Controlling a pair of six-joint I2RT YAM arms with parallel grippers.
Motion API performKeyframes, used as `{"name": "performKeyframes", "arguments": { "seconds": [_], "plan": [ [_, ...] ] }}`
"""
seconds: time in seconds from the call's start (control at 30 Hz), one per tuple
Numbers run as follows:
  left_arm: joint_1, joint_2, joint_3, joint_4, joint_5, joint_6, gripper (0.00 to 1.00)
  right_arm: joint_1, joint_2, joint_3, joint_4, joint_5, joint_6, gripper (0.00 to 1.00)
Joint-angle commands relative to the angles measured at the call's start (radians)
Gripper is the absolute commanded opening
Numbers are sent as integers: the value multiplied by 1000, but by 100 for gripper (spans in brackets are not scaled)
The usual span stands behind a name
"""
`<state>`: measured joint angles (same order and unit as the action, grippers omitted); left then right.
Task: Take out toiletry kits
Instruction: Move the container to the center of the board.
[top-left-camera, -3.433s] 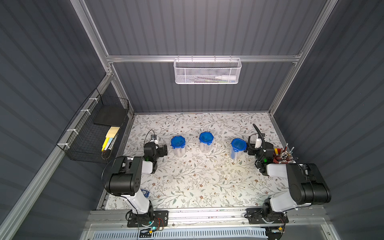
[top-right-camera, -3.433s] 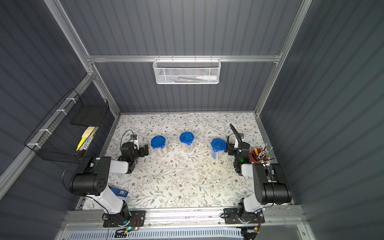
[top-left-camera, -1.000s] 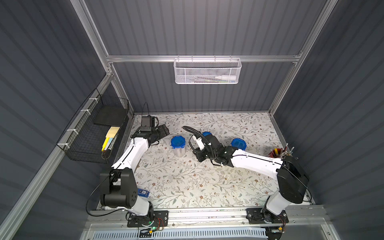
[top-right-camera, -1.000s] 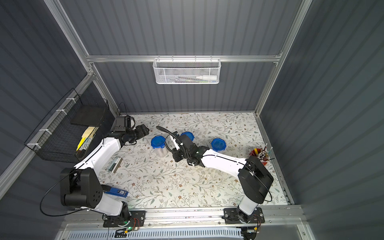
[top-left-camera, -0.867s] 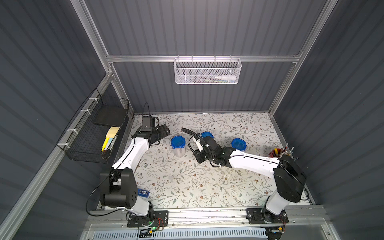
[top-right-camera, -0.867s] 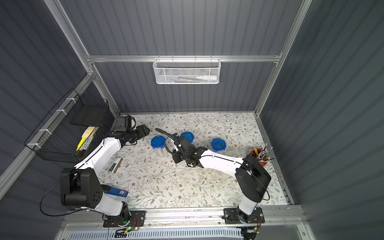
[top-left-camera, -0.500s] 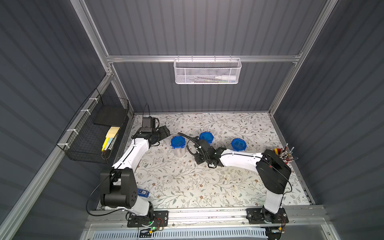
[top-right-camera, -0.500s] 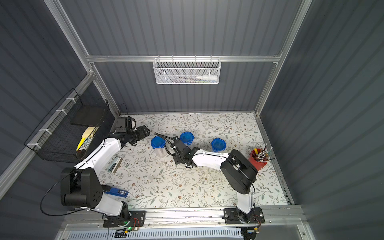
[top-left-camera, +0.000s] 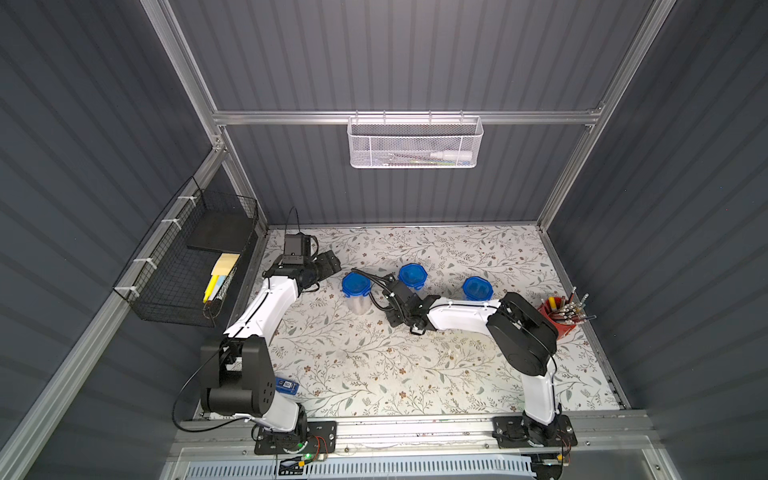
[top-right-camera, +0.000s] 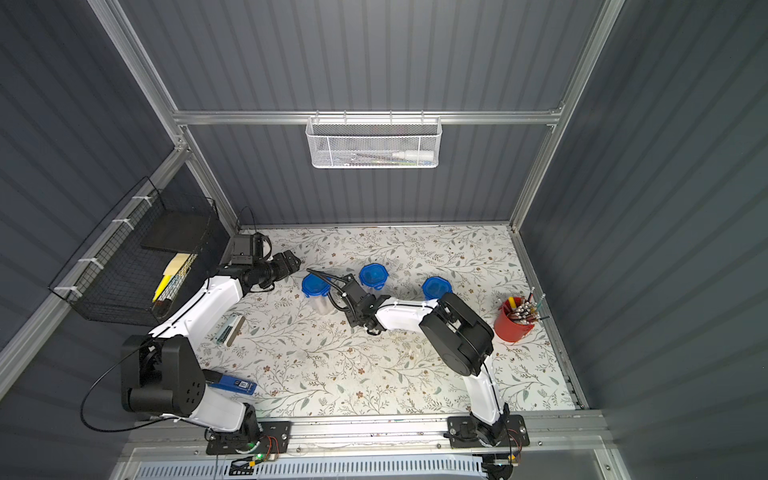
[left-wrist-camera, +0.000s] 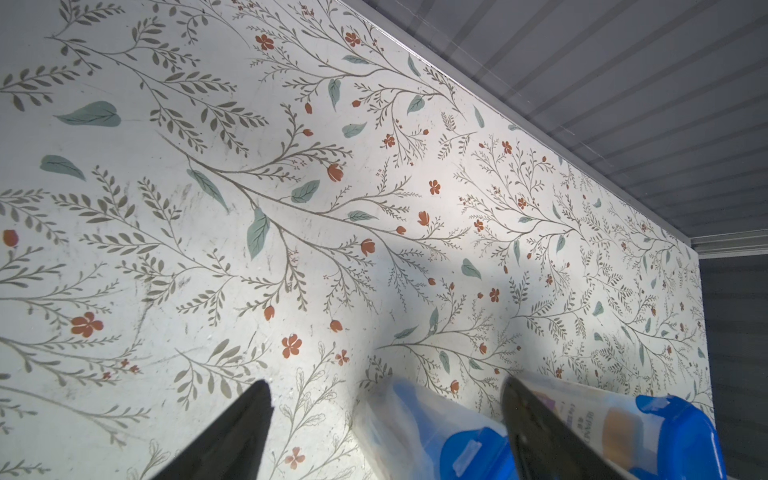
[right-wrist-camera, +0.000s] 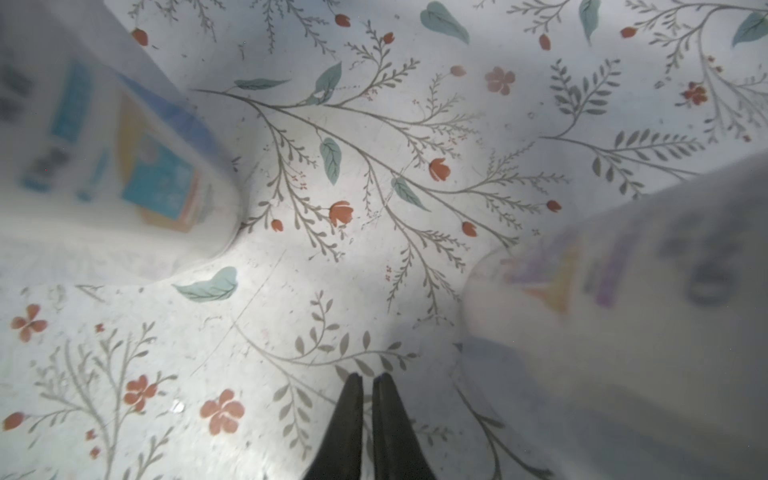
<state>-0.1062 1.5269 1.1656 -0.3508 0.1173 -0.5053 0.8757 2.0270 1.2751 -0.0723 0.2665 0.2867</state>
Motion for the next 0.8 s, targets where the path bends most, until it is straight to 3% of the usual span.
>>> {"name": "performKeyframes", "arguments": {
  "seconds": [0.0,0.77],
  "plan": [
    [-6,-16,-17,18,10,1,89,-30,11,29,28,10,-6,13],
    [-7,-12,-23,19,8,-1,91,-195,57,26,46,-7,-16,17]
  ]
}}
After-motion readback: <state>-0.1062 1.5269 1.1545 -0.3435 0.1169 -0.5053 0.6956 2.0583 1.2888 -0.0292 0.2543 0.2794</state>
